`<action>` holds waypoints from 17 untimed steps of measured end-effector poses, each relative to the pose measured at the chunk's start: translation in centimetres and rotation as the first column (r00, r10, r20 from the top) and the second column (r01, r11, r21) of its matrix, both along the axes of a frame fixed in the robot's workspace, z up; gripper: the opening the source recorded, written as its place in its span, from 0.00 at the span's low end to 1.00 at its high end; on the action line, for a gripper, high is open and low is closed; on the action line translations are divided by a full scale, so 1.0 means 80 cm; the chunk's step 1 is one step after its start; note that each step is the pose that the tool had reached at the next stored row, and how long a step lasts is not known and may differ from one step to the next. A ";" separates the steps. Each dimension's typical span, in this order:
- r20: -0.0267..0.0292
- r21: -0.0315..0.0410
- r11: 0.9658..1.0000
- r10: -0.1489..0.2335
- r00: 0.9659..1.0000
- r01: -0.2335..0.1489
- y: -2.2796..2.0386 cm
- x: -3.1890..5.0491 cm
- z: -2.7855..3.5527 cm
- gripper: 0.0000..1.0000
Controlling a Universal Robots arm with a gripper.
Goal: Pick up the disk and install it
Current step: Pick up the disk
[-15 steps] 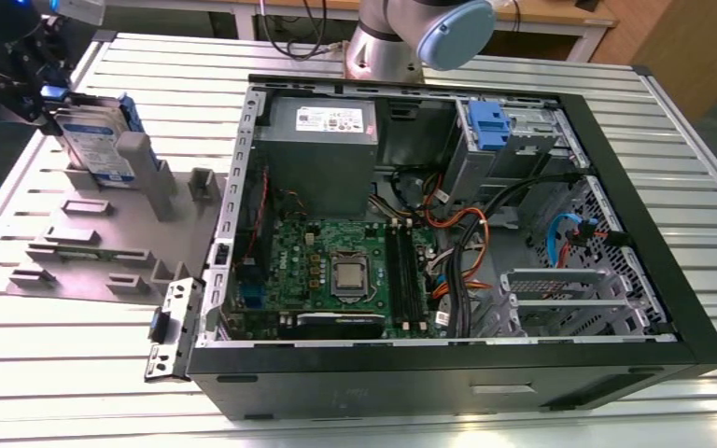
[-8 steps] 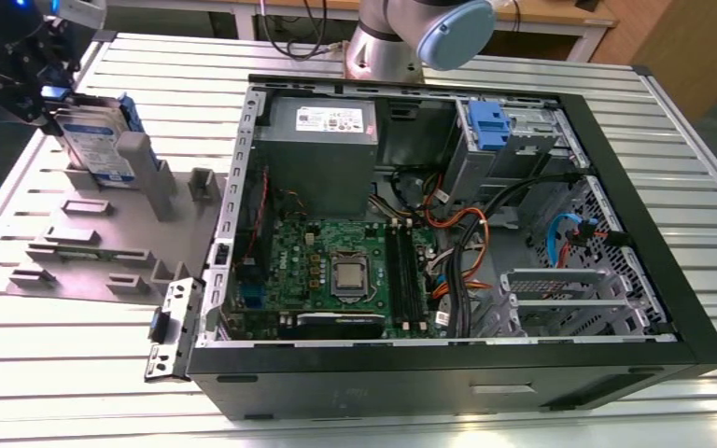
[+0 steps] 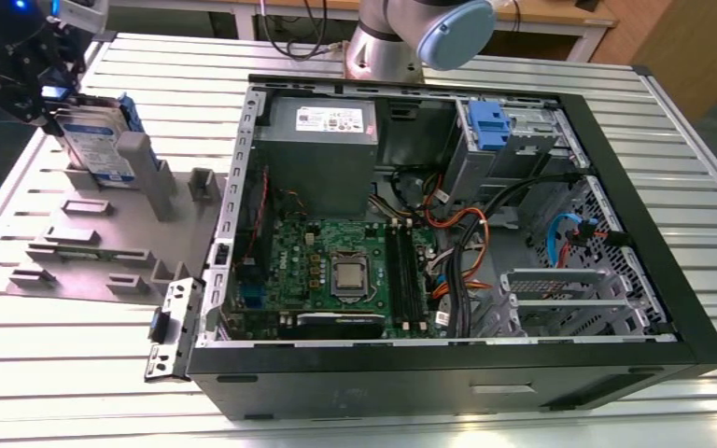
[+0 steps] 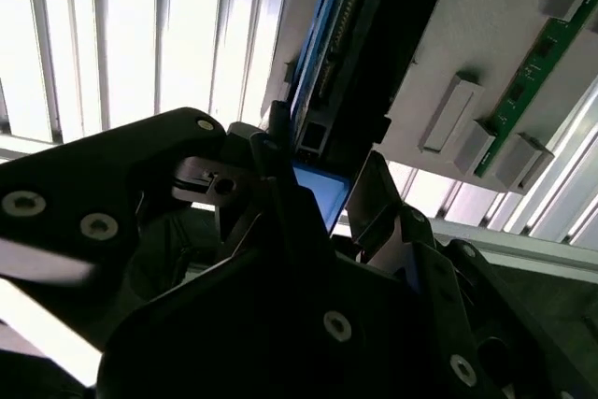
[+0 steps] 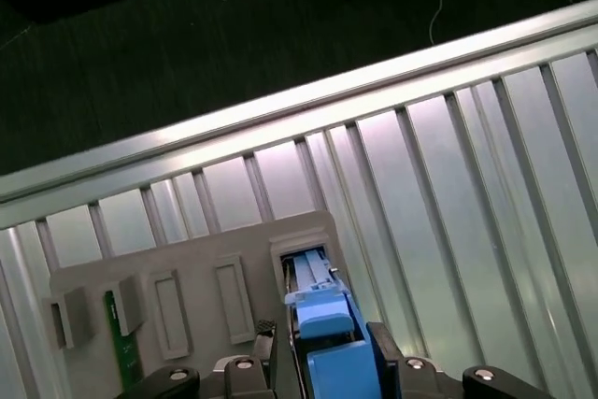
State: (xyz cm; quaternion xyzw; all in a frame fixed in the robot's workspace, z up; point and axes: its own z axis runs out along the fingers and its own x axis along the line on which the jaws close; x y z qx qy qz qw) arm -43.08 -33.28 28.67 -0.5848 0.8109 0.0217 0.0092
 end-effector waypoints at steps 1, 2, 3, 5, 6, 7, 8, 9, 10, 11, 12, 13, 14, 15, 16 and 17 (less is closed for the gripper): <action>0.000 0.000 1.000 -0.011 1.000 0.011 0.0000 0.000 -0.0001 0.50; 0.000 0.000 1.000 -0.022 1.000 0.022 0.0000 0.001 -0.0002 0.50; 0.000 0.000 0.999 -0.033 0.999 0.033 0.0001 0.001 -0.0003 0.50; 0.000 0.000 0.999 -0.051 0.999 0.051 0.0001 0.001 -0.0004 0.50; 0.000 0.000 0.999 -0.047 0.999 0.047 0.0001 0.001 -0.0004 0.50; 0.000 0.000 0.999 -0.034 0.999 0.034 0.0001 0.001 -0.0004 0.50; 0.000 0.000 1.000 -0.017 1.000 0.017 0.0001 0.001 -0.0005 0.50; 0.000 0.000 1.000 -0.001 1.000 0.001 0.0001 0.001 -0.0005 0.50; 0.000 0.000 1.000 0.009 1.000 -0.009 0.0001 0.001 -0.0005 0.50; 0.000 0.000 1.000 0.011 1.000 -0.011 0.0001 0.001 -0.0004 0.50; 0.000 0.000 1.000 0.012 1.000 -0.012 0.0001 0.001 -0.0004 0.50; 0.000 0.000 1.000 0.013 1.000 -0.013 0.0001 0.001 -0.0004 0.50; 0.000 0.000 1.000 0.014 1.000 -0.014 0.0001 0.001 -0.0004 0.50; 0.000 0.000 1.000 0.014 1.000 -0.014 0.0001 0.001 -0.0005 0.50; 0.000 0.000 1.000 0.014 1.000 -0.014 0.0001 0.001 -0.0004 0.50; 0.000 0.000 1.000 0.014 1.000 -0.014 0.0001 0.001 -0.0005 0.50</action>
